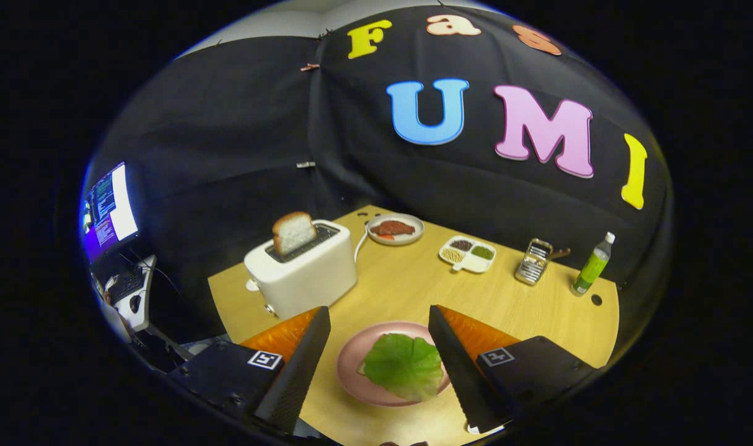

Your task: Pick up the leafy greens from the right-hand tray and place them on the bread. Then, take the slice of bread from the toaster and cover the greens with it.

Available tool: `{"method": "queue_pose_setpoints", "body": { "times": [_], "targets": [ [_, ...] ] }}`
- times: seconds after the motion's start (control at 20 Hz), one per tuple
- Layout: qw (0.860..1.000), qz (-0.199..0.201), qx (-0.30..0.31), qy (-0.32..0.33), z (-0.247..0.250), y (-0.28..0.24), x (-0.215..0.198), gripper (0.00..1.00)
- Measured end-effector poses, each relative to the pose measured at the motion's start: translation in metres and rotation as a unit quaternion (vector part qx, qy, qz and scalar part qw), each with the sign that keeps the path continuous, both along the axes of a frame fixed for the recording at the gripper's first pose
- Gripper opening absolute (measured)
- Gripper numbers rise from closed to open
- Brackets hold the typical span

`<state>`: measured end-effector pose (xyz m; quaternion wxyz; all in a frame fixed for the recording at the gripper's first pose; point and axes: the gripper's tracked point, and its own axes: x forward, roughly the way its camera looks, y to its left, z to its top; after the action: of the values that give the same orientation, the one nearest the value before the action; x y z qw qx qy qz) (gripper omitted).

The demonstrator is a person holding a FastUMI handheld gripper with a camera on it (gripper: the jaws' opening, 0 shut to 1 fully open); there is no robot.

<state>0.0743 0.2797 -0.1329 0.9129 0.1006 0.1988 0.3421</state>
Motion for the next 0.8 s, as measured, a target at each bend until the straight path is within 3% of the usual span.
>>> {"method": "queue_pose_setpoints", "body": {
  "times": [0.3, 0.55, 0.8],
  "targets": [
    [0.996, 0.044, 0.066, -0.044, 0.097, 0.062, 0.007, 0.99],
    [0.996, 0.071, 0.049, -0.025, 0.095, 0.135, 0.018, 0.99],
    [0.992, 0.052, 0.084, 0.082, 0.064, 0.201, 0.044, 0.99]
  ]
}}
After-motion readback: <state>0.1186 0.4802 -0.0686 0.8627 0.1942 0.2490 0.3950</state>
